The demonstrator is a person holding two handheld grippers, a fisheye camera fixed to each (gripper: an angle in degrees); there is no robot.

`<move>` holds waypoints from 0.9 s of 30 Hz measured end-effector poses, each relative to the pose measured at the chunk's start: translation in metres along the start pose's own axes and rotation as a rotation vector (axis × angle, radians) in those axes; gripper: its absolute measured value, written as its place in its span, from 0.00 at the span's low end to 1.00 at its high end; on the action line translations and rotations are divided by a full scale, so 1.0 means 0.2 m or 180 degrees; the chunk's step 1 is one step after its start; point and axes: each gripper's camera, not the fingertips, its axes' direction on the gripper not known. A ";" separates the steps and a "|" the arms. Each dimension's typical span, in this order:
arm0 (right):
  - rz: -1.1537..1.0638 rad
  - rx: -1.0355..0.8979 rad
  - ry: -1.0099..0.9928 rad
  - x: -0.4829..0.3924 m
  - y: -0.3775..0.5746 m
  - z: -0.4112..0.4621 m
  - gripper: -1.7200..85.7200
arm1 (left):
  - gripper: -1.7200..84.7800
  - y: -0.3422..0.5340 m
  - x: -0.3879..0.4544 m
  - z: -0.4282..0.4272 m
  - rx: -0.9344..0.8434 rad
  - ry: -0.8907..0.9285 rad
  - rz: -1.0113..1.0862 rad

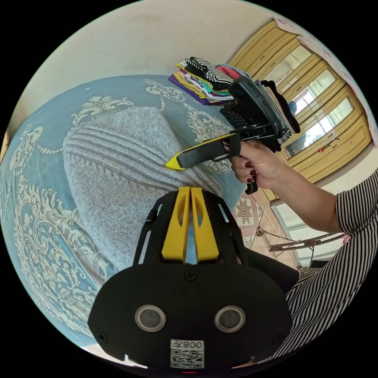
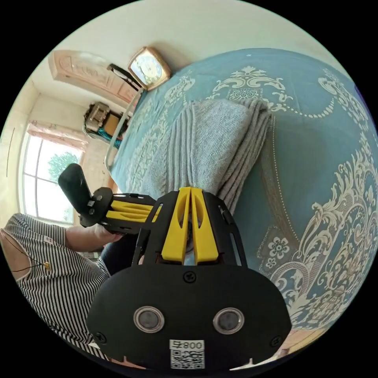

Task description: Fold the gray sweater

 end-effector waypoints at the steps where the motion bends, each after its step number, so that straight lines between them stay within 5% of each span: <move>1: 0.0041 0.0068 -0.0046 0.01 0.01 -0.03 0.02 | 0.03 0.03 -0.03 -0.08 0.0107 -0.0018 -0.0034; 5: -0.0115 0.0367 -0.0242 -0.11 0.11 -0.23 0.02 | 0.04 0.23 -0.28 -0.36 0.0443 0.0164 -0.0539; 10: -0.0185 -0.0372 0.0237 -0.13 0.21 0.01 0.02 | 0.10 0.48 -0.70 -0.50 0.0530 0.0497 -0.1420; 14: 0.0222 -0.0077 -0.0426 0.09 0.30 -0.04 0.03 | 0.18 0.55 -0.98 -0.49 0.0496 0.1002 -0.1881; 19: 0.0493 0.0203 -0.0789 0.20 0.41 -0.19 0.10 | 0.22 0.51 -1.18 -0.39 0.0421 0.1686 -0.1985; 27: 0.1099 0.0358 -0.1010 0.52 0.57 -0.28 0.19 | 0.22 0.47 -1.37 -0.40 0.0241 0.1919 -0.1954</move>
